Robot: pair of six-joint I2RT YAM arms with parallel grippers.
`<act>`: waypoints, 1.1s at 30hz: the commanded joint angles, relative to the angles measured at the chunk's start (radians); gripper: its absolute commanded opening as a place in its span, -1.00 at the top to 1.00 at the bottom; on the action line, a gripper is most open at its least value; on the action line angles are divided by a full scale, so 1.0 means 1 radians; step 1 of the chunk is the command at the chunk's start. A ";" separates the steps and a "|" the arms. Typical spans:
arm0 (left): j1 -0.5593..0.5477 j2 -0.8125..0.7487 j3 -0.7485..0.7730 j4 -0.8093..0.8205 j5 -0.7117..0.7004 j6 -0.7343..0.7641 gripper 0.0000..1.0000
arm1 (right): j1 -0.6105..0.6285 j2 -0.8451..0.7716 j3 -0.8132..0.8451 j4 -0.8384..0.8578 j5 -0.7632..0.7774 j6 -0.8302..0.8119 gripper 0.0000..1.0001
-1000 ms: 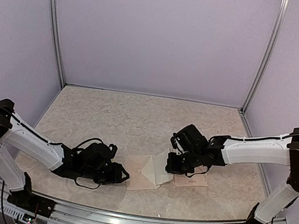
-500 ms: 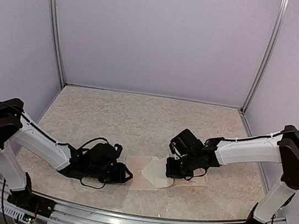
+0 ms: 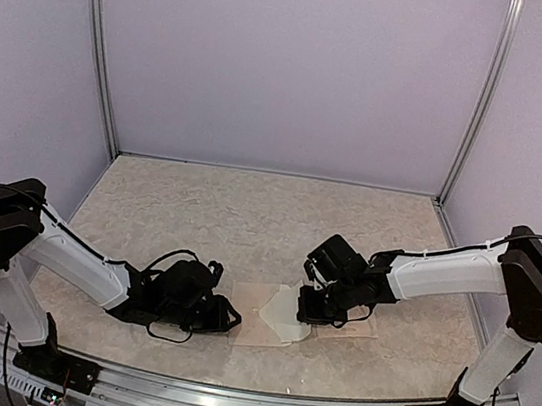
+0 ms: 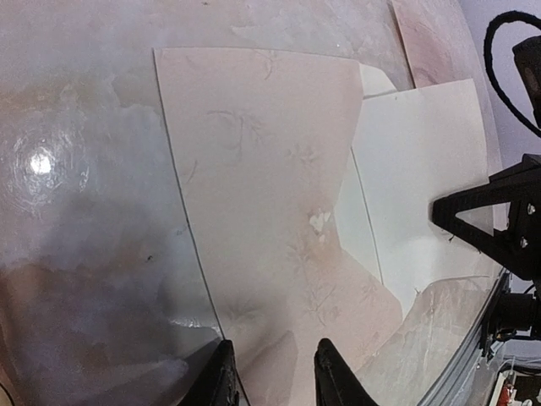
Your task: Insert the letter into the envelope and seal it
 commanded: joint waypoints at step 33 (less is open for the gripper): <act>-0.032 0.065 0.047 -0.017 0.024 0.010 0.53 | 0.018 0.112 0.047 0.169 -0.144 0.047 1.00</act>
